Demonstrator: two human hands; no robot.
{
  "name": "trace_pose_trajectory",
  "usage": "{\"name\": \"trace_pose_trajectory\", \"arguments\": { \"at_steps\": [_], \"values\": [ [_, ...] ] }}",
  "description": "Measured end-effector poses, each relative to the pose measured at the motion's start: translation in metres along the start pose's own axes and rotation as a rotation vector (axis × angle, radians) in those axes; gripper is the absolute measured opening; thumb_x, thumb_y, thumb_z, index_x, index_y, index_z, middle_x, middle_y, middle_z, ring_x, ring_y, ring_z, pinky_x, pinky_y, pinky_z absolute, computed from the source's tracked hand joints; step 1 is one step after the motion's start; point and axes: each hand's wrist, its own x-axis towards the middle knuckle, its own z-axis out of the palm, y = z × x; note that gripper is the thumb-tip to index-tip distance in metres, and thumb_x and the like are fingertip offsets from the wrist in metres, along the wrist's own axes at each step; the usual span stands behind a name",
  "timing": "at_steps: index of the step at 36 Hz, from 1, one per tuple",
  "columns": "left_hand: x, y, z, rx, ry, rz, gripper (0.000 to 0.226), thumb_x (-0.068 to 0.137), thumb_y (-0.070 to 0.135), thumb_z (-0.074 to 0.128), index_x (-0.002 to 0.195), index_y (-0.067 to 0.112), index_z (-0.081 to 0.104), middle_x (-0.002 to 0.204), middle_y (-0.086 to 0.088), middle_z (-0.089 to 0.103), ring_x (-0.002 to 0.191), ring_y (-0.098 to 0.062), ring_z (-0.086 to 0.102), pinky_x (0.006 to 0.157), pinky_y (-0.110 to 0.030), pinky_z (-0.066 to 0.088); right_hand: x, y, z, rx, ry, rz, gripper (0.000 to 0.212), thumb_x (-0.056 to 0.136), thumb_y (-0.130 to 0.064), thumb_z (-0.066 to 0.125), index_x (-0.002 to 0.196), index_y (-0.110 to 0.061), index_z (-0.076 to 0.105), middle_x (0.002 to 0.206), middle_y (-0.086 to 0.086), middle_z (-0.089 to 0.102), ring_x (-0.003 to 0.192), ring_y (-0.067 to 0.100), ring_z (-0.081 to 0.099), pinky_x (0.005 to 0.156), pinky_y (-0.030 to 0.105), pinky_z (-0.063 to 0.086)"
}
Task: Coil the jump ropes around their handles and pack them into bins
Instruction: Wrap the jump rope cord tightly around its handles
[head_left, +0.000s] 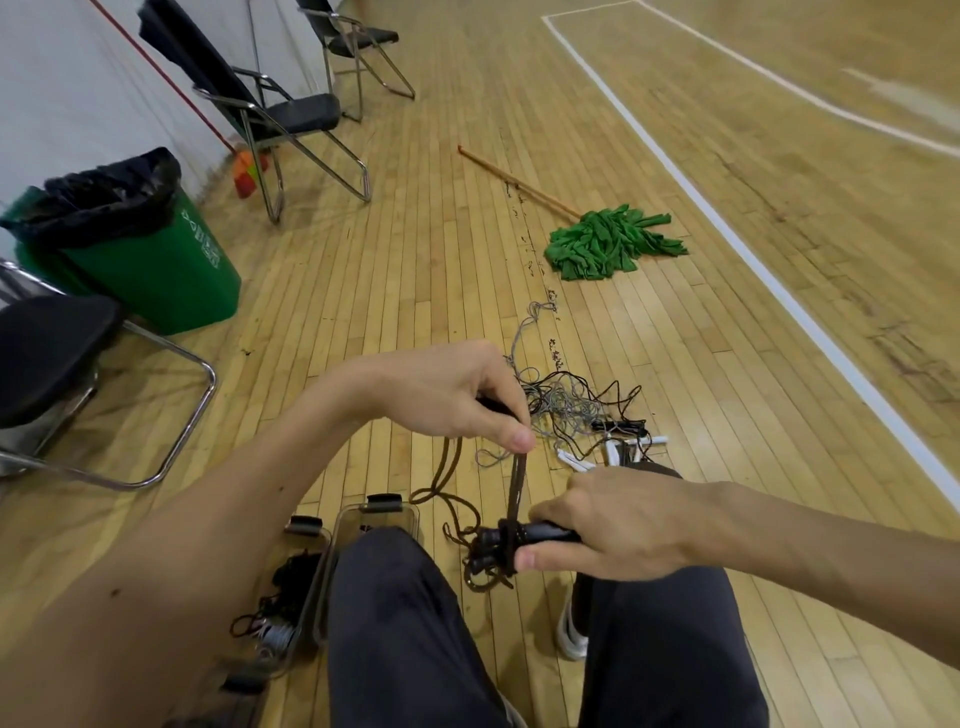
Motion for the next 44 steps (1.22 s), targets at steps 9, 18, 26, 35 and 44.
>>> {"name": "trace_pose_trajectory", "arguments": {
  "at_steps": [9,18,26,35,44],
  "values": [
    [0.013,-0.031,0.026,-0.333,0.096,0.079,0.049,0.093,0.036,0.062,0.074,-0.009,0.064,0.052,-0.015,0.037,0.046,-0.022,0.030,0.049,-0.020,0.028,-0.009,-0.015,-0.011,0.095,0.227,-0.105,0.059,0.093,-0.071,0.026,0.082,-0.019,0.052,0.052,-0.007,0.040,0.048,0.011,0.047,0.051,0.018,0.039],
    [0.017,-0.039,0.060,-0.547,0.447,-0.171,0.031,0.103,0.011,0.048,0.073,0.012,0.054,0.052,0.009,0.042,0.048,-0.006,0.032,0.052,-0.022,0.029,0.001,0.000,-0.008,0.512,0.665,0.080,0.052,0.090,-0.070,0.032,0.070,-0.027,0.052,0.059,-0.004,0.044,0.050,0.010,0.038,0.052,0.040,0.038],
    [0.019,-0.043,0.075,-0.600,0.527,-0.183,0.046,0.097,0.049,0.046,0.068,0.016,0.060,0.053,0.000,0.030,0.047,-0.014,0.021,0.047,-0.031,0.016,0.009,0.023,0.003,0.535,0.748,0.189,0.049,0.098,-0.063,0.038,0.067,-0.028,0.051,0.058,-0.007,0.039,0.050,0.007,0.033,0.053,0.025,0.030],
    [0.028,-0.043,0.097,-0.400,0.552,-0.297,0.054,0.106,0.047,0.034,0.078,0.010,0.062,0.054,0.004,0.037,0.045,-0.009,0.033,0.049,-0.016,0.032,0.027,0.050,0.019,0.634,0.816,0.322,0.057,0.098,-0.061,0.035,0.066,-0.015,0.045,0.056,-0.007,0.041,0.050,0.010,0.034,0.053,0.023,0.030],
    [0.024,-0.046,0.104,-0.176,0.389,-0.385,0.026,0.105,0.035,0.046,0.086,0.022,0.059,0.066,0.000,0.044,0.055,-0.013,0.040,0.058,-0.030,0.035,0.028,0.080,0.040,0.524,0.747,0.496,0.054,0.101,-0.059,0.035,0.068,-0.018,0.048,0.060,-0.006,0.046,0.052,0.006,0.040,0.058,0.026,0.032]
  ]
}}
